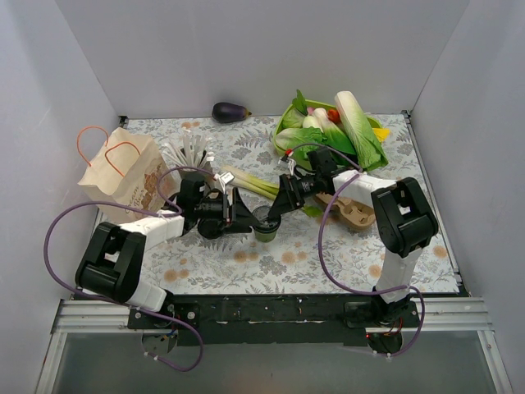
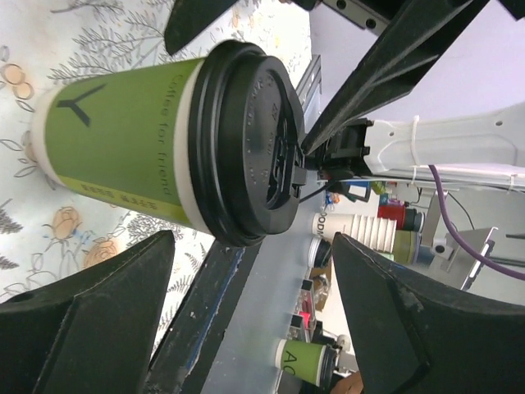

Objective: Pack the takeout coffee

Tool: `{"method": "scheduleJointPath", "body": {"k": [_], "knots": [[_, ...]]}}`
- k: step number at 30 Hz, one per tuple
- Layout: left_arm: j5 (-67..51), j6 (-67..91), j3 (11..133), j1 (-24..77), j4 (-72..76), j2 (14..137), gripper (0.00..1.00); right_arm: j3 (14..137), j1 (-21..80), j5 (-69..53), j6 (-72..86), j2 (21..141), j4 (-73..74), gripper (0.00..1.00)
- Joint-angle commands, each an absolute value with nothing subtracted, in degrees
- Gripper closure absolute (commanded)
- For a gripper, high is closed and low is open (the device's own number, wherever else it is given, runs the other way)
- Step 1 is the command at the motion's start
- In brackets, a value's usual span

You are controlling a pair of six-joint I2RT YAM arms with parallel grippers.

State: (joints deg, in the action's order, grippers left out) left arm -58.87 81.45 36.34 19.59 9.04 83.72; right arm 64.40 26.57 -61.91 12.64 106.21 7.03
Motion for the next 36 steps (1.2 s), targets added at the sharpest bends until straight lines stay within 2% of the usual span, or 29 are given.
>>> {"method": "scheduleJointPath", "body": {"k": [1, 13, 36], "knots": [[-58.5, 82.3, 36.0, 21.8, 11.3, 83.4, 0.22, 68.2, 26.3, -63.5, 14.0, 107.1, 4.3, 0.07], [-57.9, 88.9, 34.3, 22.1, 17.4, 88.1, 0.24, 69.8, 26.3, -64.7, 15.4, 110.7, 3.6, 0.09], [-56.4, 90.0, 32.9, 17.8, 15.9, 97.6, 0.3, 64.6, 26.4, -67.3, 26.9, 116.2, -7.6, 0.19]]}}
